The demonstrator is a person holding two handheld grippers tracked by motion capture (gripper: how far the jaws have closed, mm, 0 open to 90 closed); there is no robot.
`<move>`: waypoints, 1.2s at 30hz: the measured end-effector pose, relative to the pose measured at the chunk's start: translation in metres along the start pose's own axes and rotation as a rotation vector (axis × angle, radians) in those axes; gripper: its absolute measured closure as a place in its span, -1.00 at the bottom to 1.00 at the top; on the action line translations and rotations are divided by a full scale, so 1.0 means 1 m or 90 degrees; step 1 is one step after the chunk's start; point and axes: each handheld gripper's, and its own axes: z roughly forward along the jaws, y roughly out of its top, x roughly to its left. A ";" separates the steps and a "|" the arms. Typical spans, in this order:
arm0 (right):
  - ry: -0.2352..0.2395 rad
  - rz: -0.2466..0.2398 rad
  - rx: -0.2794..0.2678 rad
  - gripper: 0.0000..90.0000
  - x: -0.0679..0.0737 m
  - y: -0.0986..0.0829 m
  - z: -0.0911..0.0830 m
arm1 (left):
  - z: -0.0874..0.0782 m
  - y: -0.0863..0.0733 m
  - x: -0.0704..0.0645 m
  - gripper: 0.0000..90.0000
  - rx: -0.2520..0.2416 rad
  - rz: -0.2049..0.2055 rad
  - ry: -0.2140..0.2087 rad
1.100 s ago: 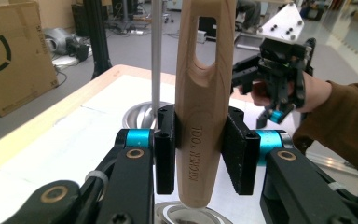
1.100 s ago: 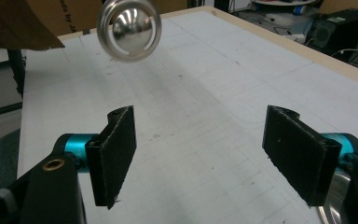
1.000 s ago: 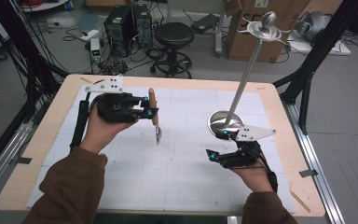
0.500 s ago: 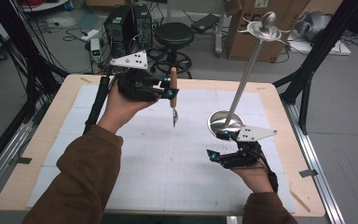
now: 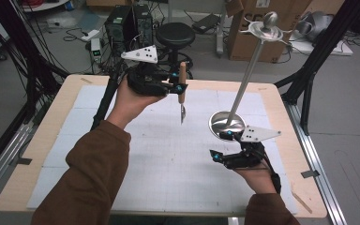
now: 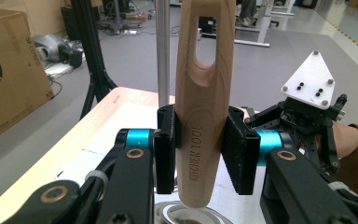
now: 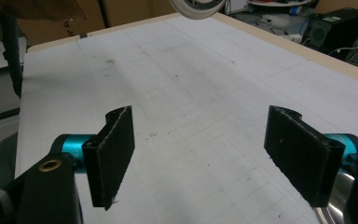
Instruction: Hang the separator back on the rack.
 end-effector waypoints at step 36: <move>0.002 0.006 -0.003 -0.48 -0.003 -0.003 -0.002 | 0.035 0.052 0.019 0.51 0.011 0.006 0.014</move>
